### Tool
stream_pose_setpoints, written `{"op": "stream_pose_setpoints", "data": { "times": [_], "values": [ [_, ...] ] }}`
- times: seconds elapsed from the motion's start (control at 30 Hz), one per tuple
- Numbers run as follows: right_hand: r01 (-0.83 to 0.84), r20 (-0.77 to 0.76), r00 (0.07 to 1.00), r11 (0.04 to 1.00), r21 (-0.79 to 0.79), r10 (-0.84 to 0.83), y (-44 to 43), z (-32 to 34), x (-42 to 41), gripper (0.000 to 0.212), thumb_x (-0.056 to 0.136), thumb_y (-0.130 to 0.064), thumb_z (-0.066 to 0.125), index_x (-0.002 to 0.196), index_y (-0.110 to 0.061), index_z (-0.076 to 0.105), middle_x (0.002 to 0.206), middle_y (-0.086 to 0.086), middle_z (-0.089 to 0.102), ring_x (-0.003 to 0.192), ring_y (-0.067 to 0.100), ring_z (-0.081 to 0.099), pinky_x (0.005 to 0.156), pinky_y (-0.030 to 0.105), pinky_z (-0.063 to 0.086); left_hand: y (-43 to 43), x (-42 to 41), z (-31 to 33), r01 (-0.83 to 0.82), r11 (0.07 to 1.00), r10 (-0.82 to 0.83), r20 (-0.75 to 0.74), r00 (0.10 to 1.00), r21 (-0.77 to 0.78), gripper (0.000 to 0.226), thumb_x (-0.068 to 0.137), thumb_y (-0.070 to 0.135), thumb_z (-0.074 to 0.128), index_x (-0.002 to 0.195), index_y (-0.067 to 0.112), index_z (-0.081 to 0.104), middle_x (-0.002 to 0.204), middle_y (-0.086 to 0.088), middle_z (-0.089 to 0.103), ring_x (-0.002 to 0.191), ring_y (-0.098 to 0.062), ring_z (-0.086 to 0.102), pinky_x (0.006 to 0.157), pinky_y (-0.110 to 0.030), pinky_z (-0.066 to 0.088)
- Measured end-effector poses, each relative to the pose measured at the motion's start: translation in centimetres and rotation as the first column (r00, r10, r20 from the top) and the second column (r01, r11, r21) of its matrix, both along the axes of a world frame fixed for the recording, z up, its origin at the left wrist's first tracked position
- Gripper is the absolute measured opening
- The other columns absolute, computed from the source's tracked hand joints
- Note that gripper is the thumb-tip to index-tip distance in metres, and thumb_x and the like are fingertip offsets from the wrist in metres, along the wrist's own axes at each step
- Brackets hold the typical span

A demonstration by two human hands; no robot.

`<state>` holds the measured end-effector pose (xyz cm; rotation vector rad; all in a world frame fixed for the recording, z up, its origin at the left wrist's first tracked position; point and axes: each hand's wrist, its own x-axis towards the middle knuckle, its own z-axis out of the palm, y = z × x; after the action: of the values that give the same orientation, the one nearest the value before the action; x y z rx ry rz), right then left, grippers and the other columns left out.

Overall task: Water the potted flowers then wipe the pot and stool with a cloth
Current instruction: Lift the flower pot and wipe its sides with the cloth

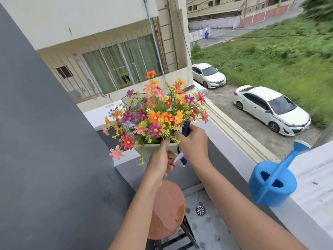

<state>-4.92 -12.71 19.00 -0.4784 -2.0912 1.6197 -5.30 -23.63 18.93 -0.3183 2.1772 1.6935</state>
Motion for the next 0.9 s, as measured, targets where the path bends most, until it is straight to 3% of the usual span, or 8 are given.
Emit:
{"op": "stream_pose_setpoints", "data": {
  "times": [0.13, 0.23, 0.4, 0.5, 0.63, 0.73, 0.8, 0.9],
  "values": [
    [-0.014, -0.065, 0.998, 1.000, 0.024, 0.016, -0.2, -0.2, -0.1, 0.037, 0.082, -0.015, 0.070, 0.064, -0.013, 0.038, 0.056, 0.000, 0.033, 0.053, 0.017, 0.025, 0.046, 0.026, 0.018, 0.0, -0.9, 0.4, 0.029, 0.999, -0.031, 0.047, 0.998, 0.044, 0.040, 0.091, 0.044, 0.036, 0.067, 0.014, 0.047, 0.046, -0.003, 0.053, 0.039, -0.016, 0.039, 0.046, -0.024, 0.021],
    [-0.021, -0.131, 0.991, 0.995, 0.099, 0.034, -0.6, -0.2, -0.1, 0.035, 0.093, -0.021, 0.065, 0.066, -0.014, 0.044, 0.061, 0.005, 0.045, 0.051, 0.012, 0.032, 0.048, 0.024, 0.027, -0.1, -2.0, 0.6, 0.013, 0.991, -0.029, 0.113, 0.993, 0.136, 0.047, 0.094, 0.044, 0.030, 0.058, 0.016, 0.043, 0.049, -0.005, 0.049, 0.031, -0.014, 0.038, 0.044, -0.020, 0.021],
    [-0.025, -0.165, 0.985, 0.985, 0.171, 0.054, -1.6, -0.5, 1.5, 0.035, 0.100, -0.017, 0.057, 0.074, -0.030, 0.039, 0.079, 0.002, 0.043, 0.072, 0.000, 0.041, 0.068, 0.003, 0.033, -0.1, -2.6, 0.4, 0.054, 0.980, -0.082, 0.141, 0.987, 0.190, 0.053, 0.091, 0.037, 0.028, 0.043, 0.018, 0.044, 0.044, -0.003, 0.043, 0.029, -0.011, 0.031, 0.037, -0.013, 0.021],
    [-0.009, -0.188, 0.981, 0.990, 0.144, 0.037, -1.1, -0.8, 2.0, 0.023, 0.100, -0.016, 0.056, 0.082, -0.025, 0.046, 0.080, -0.001, 0.044, 0.075, -0.001, 0.043, 0.070, 0.005, 0.033, -0.3, -2.3, 0.2, 0.059, 0.983, -0.093, 0.192, 0.977, 0.175, 0.042, 0.090, 0.042, 0.030, 0.055, 0.021, 0.037, 0.041, 0.004, 0.037, 0.030, -0.009, 0.024, 0.037, -0.013, 0.011],
    [0.079, -0.220, 0.975, 0.985, 0.152, -0.044, 1.4, -0.6, -0.4, 0.017, 0.101, -0.015, 0.053, 0.085, -0.013, 0.058, 0.075, -0.006, 0.039, 0.077, 0.016, 0.041, 0.066, 0.024, 0.026, -0.9, -1.7, 0.3, 0.130, 0.976, -0.166, 0.208, 0.964, 0.175, 0.030, 0.085, 0.034, 0.031, 0.058, 0.021, 0.037, 0.045, 0.005, 0.034, 0.029, -0.007, 0.025, 0.039, -0.015, 0.008],
    [0.149, -0.182, 0.976, 0.974, 0.172, -0.117, 4.2, -1.6, -2.6, 0.017, 0.100, -0.014, 0.053, 0.094, -0.004, 0.065, 0.074, -0.001, 0.043, 0.080, 0.019, 0.042, 0.068, 0.025, 0.024, -1.4, -1.4, 0.3, 0.155, 0.962, -0.208, 0.235, 0.949, 0.227, 0.028, 0.084, 0.033, 0.033, 0.059, 0.021, 0.036, 0.048, 0.004, 0.029, 0.030, -0.009, 0.022, 0.039, -0.016, 0.009],
    [0.144, -0.118, 0.985, 0.971, 0.193, -0.122, 5.1, -2.9, -2.9, 0.019, 0.101, -0.016, 0.052, 0.086, -0.008, 0.061, 0.078, 0.009, 0.049, 0.078, 0.019, 0.042, 0.066, 0.025, 0.023, -1.5, -1.5, 0.4, 0.152, 0.949, -0.220, 0.238, 0.946, 0.275, 0.027, 0.084, 0.033, 0.033, 0.060, 0.021, 0.036, 0.052, 0.004, 0.024, 0.032, -0.009, 0.019, 0.041, -0.017, 0.007],
    [0.078, -0.071, 0.995, 0.977, 0.200, -0.065, 3.6, -4.7, -1.4, 0.037, 0.100, -0.015, 0.052, 0.067, -0.027, 0.039, 0.077, 0.006, 0.047, 0.070, 0.015, 0.041, 0.062, 0.024, 0.022, -1.5, -1.7, 0.4, 0.109, 0.944, -0.181, 0.213, 0.960, 0.312, 0.026, 0.085, 0.031, 0.034, 0.061, 0.020, 0.036, 0.057, 0.004, 0.020, 0.033, -0.009, 0.018, 0.042, -0.019, 0.006]
  ]
}}
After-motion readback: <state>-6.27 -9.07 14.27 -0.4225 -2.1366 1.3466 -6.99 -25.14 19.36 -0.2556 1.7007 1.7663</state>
